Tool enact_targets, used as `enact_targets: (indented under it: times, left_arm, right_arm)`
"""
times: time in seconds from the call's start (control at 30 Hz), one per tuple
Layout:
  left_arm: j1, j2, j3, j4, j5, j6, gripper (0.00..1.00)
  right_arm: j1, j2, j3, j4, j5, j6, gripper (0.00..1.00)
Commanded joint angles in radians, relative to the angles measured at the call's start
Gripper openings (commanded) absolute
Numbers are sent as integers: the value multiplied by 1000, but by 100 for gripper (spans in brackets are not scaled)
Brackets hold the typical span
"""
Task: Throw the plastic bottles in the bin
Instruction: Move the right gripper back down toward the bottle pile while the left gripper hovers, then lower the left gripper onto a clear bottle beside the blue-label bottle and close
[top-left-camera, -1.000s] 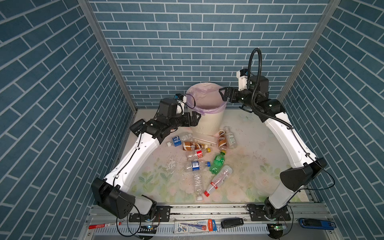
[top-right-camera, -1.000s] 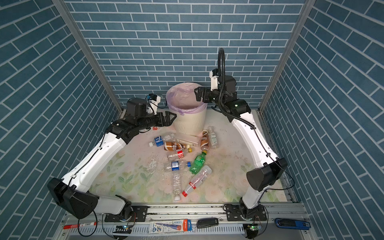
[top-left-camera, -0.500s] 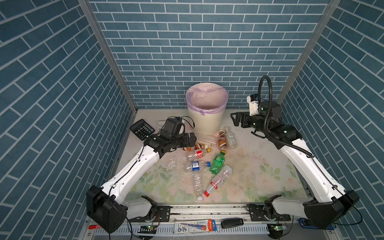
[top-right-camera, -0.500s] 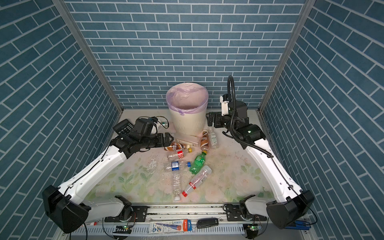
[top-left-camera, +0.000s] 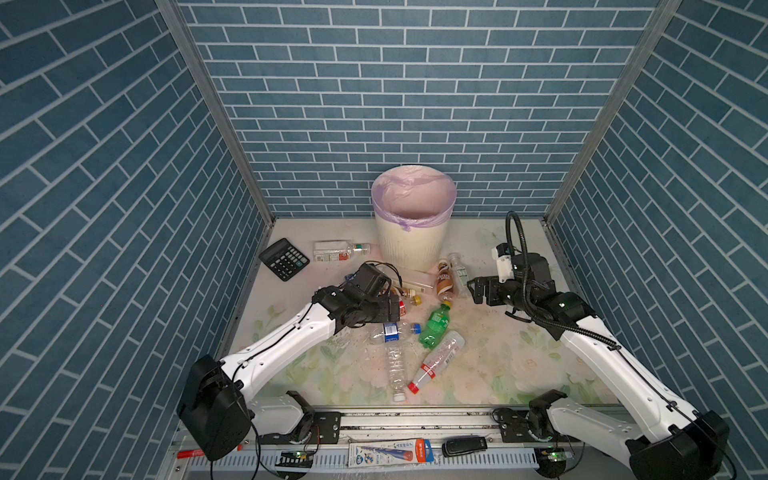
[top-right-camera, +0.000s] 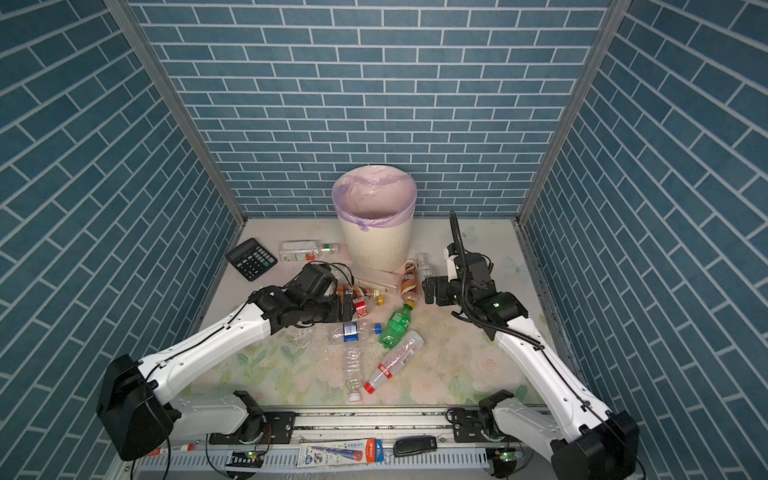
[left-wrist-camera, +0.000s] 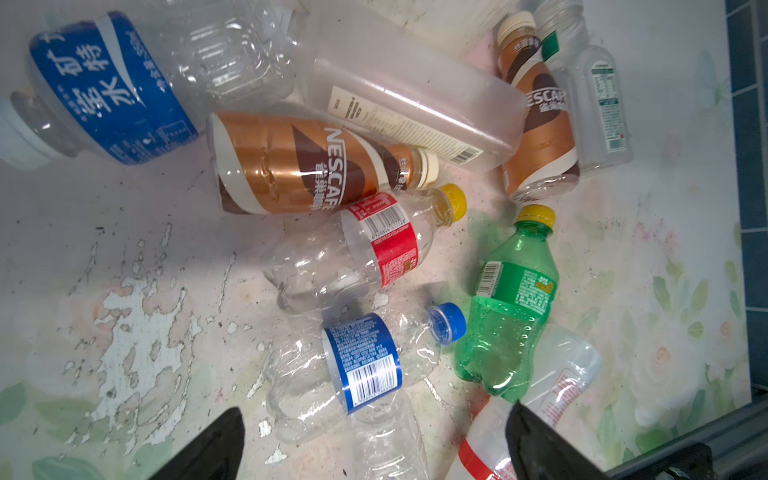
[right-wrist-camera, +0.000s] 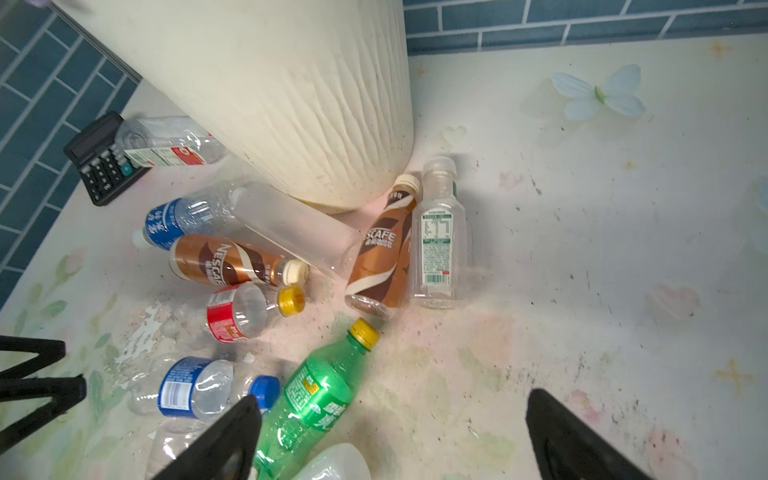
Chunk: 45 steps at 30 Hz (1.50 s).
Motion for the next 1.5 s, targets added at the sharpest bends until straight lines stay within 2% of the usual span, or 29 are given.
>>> enact_targets:
  times: [0.0, 0.23, 0.47, 0.7, 1.47]
  left_arm:
    - [-35, 7, -41, -15, -78, -93, 99]
    - [-126, 45, -87, 14, -124, -181, 99]
    - [-191, 128, -94, 35, -148, -224, 99]
    - [-228, 172, -110, 34, -166, -286, 99]
    - [-297, 248, -112, 44, -166, -314, 89]
  right_arm:
    - [0, -42, -71, 28, 51, 44, 99]
    - [0, -78, -160, 75, 62, 85, 99]
    - [0, -48, -197, 117, 41, 102, 99]
    - [0, -41, -226, 146, 53, 106, 99]
    - [-1, -41, -249, 176, 60, 111, 99]
